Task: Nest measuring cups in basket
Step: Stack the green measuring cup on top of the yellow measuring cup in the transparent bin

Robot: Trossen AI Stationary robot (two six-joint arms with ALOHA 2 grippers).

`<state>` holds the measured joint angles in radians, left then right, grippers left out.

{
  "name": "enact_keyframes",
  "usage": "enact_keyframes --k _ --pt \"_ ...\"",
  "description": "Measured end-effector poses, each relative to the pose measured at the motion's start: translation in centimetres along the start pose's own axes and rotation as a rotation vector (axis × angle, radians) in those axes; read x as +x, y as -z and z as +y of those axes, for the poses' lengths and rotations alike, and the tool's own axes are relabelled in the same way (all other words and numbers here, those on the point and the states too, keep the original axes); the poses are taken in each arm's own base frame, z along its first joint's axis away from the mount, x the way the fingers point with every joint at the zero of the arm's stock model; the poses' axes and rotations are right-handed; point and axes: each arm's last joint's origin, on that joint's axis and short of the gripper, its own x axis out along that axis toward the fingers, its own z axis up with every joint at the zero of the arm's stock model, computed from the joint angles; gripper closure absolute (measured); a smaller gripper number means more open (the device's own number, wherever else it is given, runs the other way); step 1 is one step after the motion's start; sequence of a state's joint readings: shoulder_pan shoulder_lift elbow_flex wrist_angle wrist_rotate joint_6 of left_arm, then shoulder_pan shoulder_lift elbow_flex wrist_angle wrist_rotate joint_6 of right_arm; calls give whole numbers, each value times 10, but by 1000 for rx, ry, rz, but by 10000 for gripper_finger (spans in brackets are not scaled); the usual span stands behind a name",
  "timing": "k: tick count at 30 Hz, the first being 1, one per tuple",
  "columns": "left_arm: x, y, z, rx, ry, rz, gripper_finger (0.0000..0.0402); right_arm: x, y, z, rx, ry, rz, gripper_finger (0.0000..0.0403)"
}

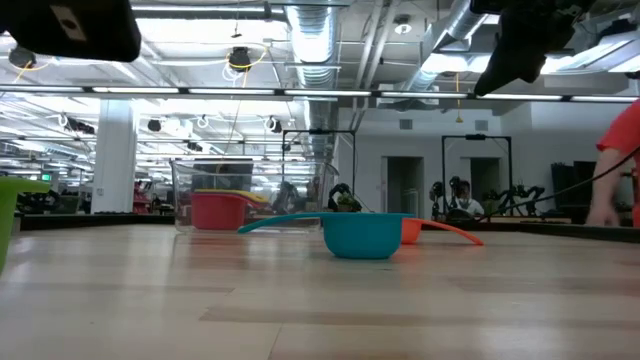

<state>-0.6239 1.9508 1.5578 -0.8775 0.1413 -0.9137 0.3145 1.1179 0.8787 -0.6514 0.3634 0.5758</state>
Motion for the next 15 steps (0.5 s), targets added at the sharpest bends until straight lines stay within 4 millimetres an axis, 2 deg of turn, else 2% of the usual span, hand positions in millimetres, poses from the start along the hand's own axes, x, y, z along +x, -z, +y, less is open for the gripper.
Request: enact_keyframes --k 5,11,15 --pt "14 2 -1 41 -35 10 331 0 0 0 0 2 -1 376" --pt "33 1 -1 104 -35 64 392 0 0 0 -1 4 2 376" --pt "34 -2 0 146 -36 50 397 0 0 0 0 3 1 376"
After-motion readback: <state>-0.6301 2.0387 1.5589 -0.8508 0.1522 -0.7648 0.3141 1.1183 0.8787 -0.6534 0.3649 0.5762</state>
